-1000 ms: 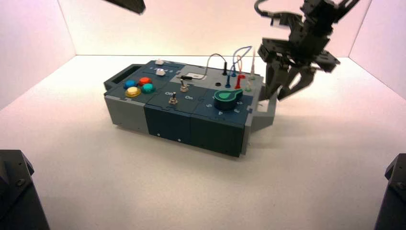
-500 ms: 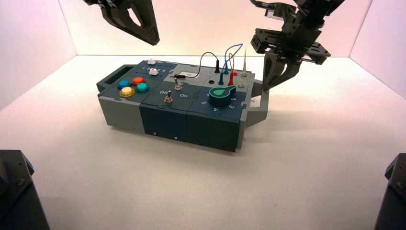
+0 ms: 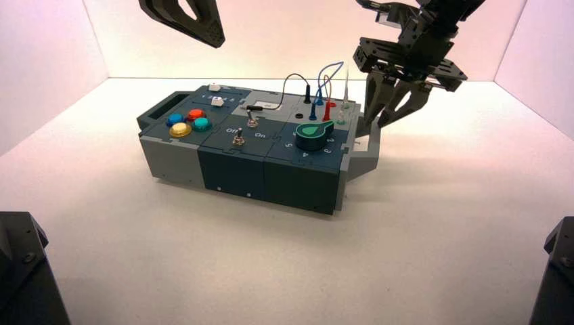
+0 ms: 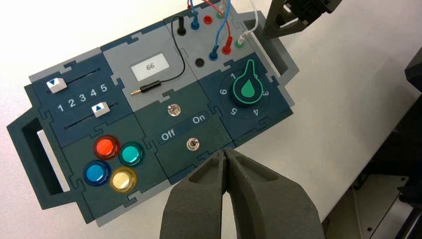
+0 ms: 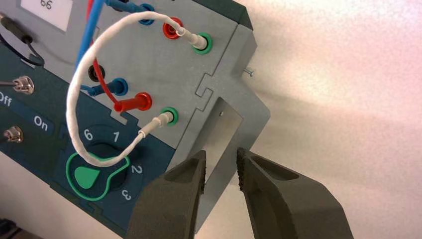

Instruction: Flip the bottom switch off with the right gripper.

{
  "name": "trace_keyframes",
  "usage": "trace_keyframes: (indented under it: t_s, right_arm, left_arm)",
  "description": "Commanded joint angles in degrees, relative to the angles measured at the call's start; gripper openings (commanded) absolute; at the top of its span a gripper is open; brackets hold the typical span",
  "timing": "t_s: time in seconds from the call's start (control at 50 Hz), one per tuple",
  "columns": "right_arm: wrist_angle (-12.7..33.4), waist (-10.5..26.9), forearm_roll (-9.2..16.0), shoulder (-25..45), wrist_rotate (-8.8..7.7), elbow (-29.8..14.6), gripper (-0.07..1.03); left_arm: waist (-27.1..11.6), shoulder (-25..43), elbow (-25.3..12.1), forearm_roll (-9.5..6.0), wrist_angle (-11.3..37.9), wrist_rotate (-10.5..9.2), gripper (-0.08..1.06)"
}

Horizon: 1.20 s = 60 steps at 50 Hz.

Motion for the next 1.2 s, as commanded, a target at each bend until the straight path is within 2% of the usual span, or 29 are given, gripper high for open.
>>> trace_keyframes:
  t_s: [0.02,0.1,0.26,0.66,1.2]
  right_arm:
    - [0.3,-1.0,-0.7,-1.1,0.44,0.6,0.36]
    - [0.3,-2.2,-1.3,-1.3,0.44,1.7,0.36]
    - [0.1,-2.2,-1.7,-1.4,0.35,2.3,0.36]
    - [1.5,-1.0,-1.2,-0.2,0.35,-0.4,0.43]
    - [1.6,0.2,-0.7,3.6,0.44,-1.8,0.42]
  left_arm:
    - [-0.3,-0.6,-1.5,-0.18,-0.4,0.09,-0.03]
    - [-0.3,-0.6,-1.5,-0.09,-0.4,0.09,-0.03]
    - [-0.3,-0.7,-1.6,-0.09,-0.5,0.18,-0.03]
    - [-0.3,-0.4,-1.5,-0.09,-0.6,0.26,-0.03]
    - [-0.3,-0.4,-1.4,0.0,-0.7,0.35,-0.03]
